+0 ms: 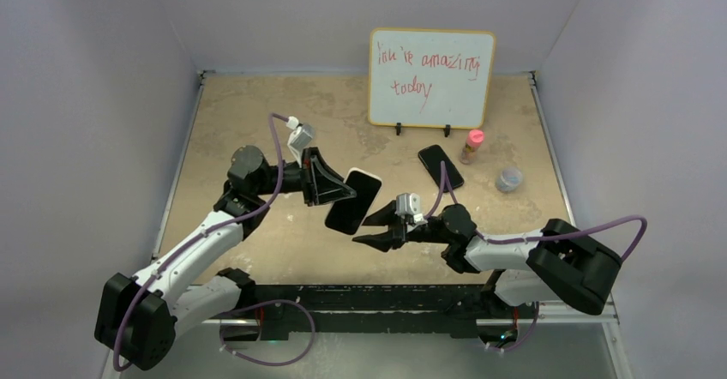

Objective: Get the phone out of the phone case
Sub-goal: Remove the phone case from the phone.

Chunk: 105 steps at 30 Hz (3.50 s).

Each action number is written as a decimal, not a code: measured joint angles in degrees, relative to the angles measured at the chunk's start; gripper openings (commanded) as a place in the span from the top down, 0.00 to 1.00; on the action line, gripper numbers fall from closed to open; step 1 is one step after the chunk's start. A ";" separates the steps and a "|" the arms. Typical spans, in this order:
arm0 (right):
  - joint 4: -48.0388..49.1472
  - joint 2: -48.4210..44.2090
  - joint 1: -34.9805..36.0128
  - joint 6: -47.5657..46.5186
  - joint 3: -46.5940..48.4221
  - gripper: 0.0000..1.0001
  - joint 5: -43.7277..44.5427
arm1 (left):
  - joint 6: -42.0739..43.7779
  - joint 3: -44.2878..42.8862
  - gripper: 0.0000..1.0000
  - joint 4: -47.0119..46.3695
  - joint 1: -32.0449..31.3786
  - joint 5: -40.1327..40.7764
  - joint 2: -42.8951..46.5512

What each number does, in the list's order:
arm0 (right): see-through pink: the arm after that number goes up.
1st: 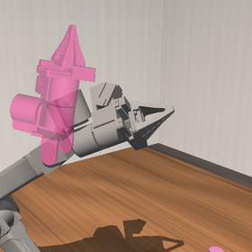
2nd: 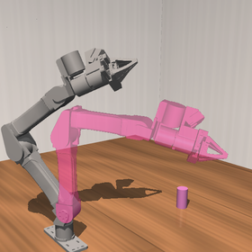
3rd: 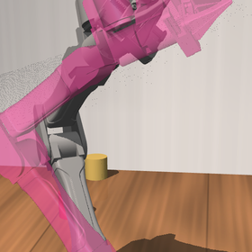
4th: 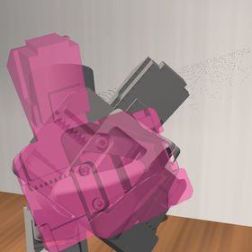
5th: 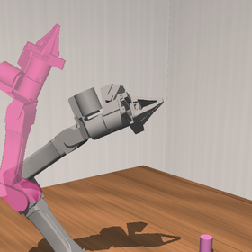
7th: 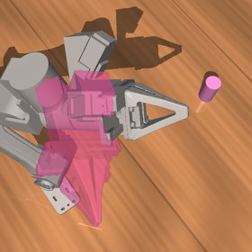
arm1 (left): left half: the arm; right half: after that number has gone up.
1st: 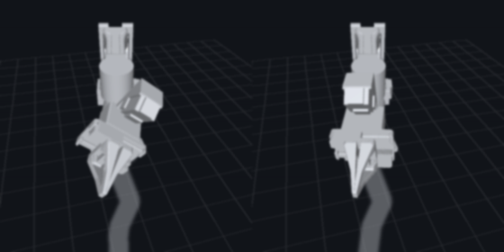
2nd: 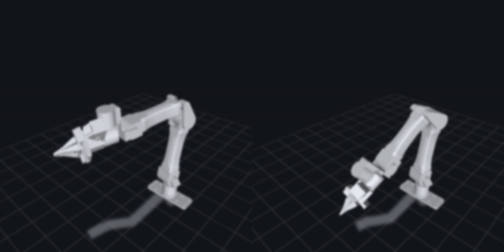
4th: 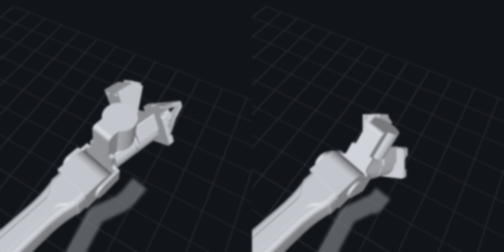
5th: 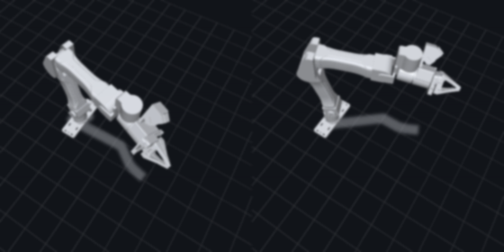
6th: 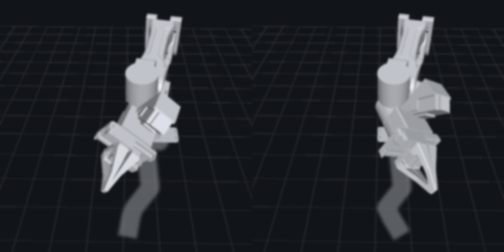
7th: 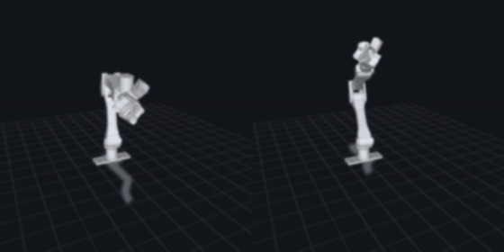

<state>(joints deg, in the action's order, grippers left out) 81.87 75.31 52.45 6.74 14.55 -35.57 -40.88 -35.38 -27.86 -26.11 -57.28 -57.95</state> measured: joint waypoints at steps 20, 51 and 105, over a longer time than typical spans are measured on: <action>-0.83 0.37 0.00 0.20 0.13 0.91 -1.44 | -4.63 -0.76 1.00 -5.33 -2.21 -2.43 -4.57; 1.84 2.21 -8.04 17.53 -4.31 0.91 6.93 | -10.14 3.85 1.00 -16.09 -5.01 10.05 -7.85; -9.75 6.95 -16.50 32.39 -4.57 1.00 7.85 | -8.87 5.70 0.70 -23.43 -7.19 18.75 -29.53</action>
<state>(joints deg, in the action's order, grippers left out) 72.12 82.26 35.94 39.13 9.98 -27.73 -49.76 -29.67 -51.29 -33.30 -38.52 -87.48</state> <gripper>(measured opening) 0.035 0.193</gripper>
